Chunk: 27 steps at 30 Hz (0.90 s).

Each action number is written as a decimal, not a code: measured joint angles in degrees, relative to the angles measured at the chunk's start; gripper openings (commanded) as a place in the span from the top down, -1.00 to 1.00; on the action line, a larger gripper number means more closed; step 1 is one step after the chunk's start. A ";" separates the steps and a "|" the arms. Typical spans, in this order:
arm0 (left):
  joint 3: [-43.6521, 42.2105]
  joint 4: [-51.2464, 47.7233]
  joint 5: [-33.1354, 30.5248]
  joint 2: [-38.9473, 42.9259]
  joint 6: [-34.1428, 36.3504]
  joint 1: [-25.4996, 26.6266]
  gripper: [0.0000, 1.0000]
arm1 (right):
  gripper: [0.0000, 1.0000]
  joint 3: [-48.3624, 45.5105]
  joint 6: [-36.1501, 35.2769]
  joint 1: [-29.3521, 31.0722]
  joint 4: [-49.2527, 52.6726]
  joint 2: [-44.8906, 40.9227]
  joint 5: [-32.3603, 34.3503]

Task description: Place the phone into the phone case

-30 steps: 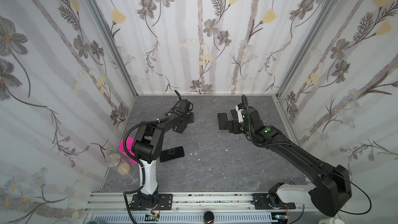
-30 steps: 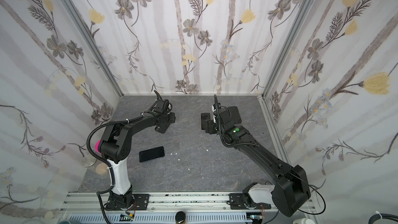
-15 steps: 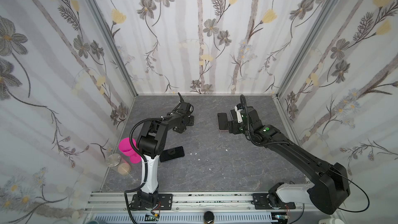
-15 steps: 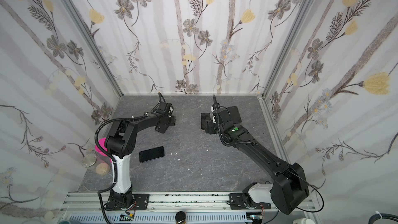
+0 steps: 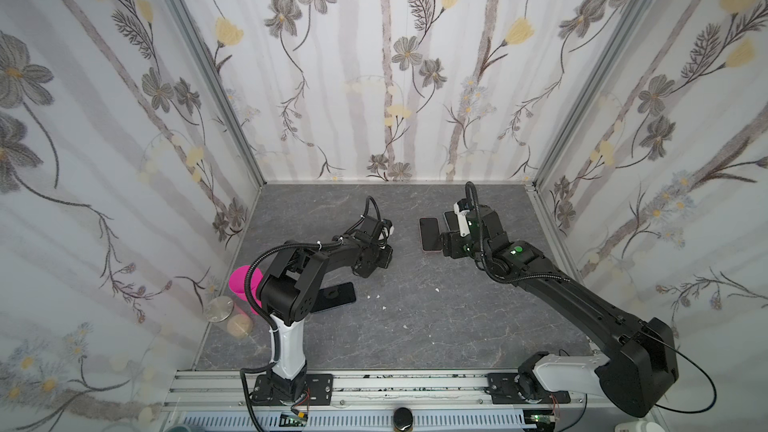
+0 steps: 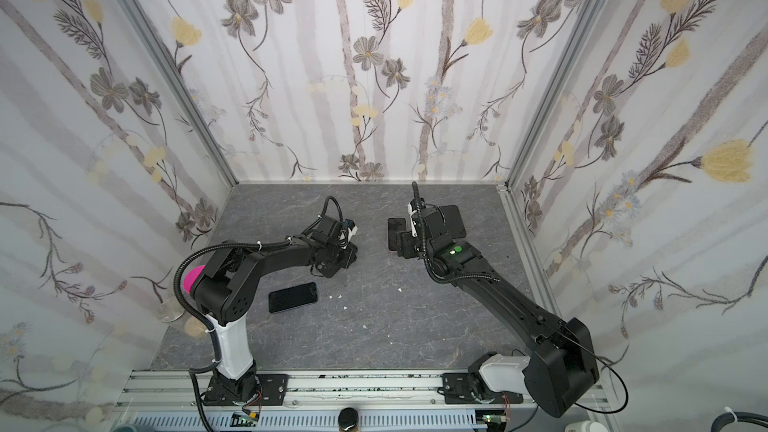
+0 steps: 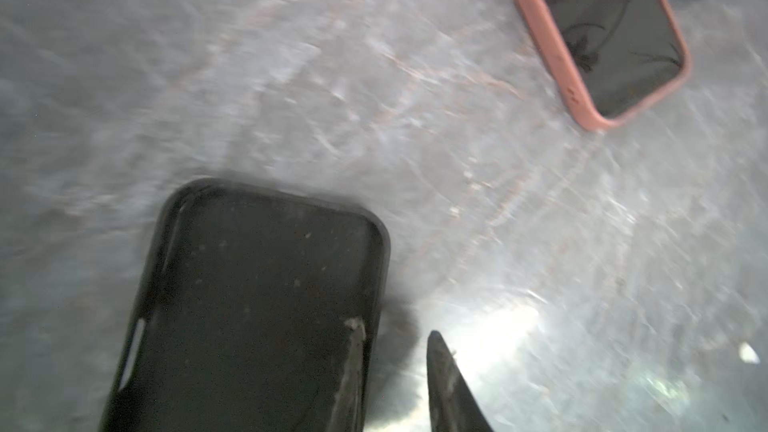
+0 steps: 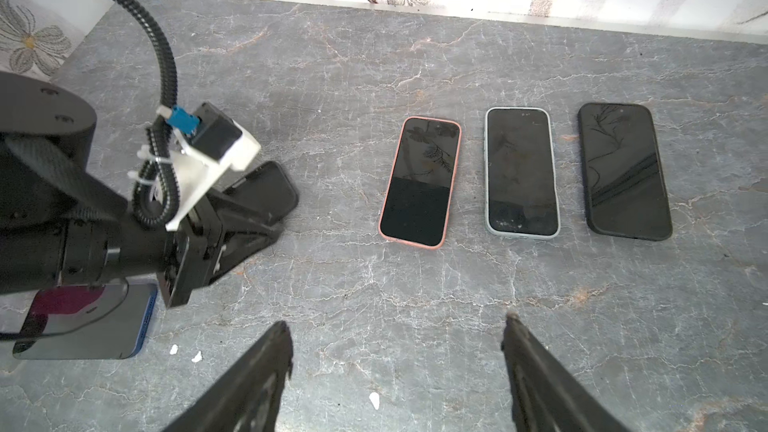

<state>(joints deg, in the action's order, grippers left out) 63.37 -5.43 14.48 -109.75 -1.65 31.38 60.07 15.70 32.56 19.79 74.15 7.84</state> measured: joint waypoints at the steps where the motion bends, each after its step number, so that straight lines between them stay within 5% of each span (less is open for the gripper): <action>1: -0.87 0.00 1.03 0.66 0.17 1.07 0.43 | -0.57 -0.04 -0.33 0.00 0.00 -0.24 0.02; 12: -6.19 -2.43 9.07 5.90 6.67 12.48 0.36 | -0.57 -0.42 -1.25 -0.37 0.35 -1.60 0.63; 27: -5.95 -5.62 14.36 15.58 15.39 13.27 0.27 | -0.51 -1.55 -2.25 -0.24 0.50 -5.62 -0.83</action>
<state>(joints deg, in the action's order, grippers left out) 57.43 -11.05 28.84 -94.17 13.74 44.64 58.52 13.45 32.32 20.29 68.53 7.01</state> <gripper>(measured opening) 0.323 0.744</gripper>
